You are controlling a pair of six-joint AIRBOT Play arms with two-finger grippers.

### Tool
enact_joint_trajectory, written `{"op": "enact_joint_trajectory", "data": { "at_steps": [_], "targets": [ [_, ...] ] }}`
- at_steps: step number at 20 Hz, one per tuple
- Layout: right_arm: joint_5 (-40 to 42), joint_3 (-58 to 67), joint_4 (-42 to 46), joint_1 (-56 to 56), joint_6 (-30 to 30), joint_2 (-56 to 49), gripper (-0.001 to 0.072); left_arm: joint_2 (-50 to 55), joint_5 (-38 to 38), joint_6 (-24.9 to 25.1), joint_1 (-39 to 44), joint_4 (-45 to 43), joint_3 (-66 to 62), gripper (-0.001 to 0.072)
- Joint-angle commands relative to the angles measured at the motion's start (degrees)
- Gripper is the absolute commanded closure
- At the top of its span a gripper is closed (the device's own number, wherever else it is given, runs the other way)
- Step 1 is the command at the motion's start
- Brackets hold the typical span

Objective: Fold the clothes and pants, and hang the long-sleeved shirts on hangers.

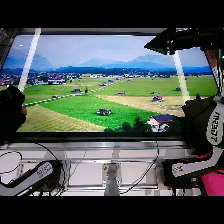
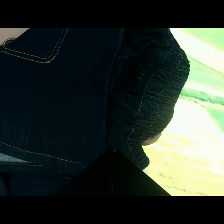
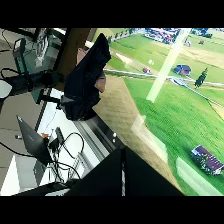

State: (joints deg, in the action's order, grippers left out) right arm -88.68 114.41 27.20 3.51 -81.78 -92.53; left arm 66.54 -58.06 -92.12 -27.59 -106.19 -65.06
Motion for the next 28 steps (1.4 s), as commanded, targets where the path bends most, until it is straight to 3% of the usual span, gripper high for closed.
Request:
{"op": "enact_joint_trajectory", "data": {
  "at_steps": [1, 9, 11, 12, 19, 24, 28],
  "targets": [
    [0.0, 0.0, 0.0, 0.0, 0.0, 0.0, 0.0690, 0.0, 0.0, 0.0, 0.0, 0.0, 0.0, 0.0690],
    [0.0, 0.0, 0.0, 0.0, 0.0, 0.0, 0.0690, 2.3, 2.6, 0.0, -0.1, -6.8, 0.0, 0.0669],
    [0.0, 0.0, 0.0, 0.0, 0.0, 0.0, 0.0689, 4.2, 2.9, 0.0, -0.1, -7.0, 0.0, 0.0254],
    [0.0, 0.0, 0.0, 0.0, 0.0, 0.0, 0.0690, 5.4, 3.0, 0.0, -0.1, -7.9, 0.0, 0.0209],
    [0.0, 0.0, 0.0, 0.0, 0.0, 0.0, 0.0690, 11.6, 4.8, -0.1, -0.9, -10.9, 0.0, 0.0218],
    [0.0, 0.0, 0.0, 0.0, 0.0, 0.0, 0.0690, 13.9, 7.9, -3.9, -3.5, -10.8, 0.0, 0.0227],
    [0.0, 0.0, 0.0, 0.0, 0.0, 0.0, 0.0689, 16.0, 8.0, -3.9, -4.0, -10.8, 0.0, 0.0226]
  ]
}}
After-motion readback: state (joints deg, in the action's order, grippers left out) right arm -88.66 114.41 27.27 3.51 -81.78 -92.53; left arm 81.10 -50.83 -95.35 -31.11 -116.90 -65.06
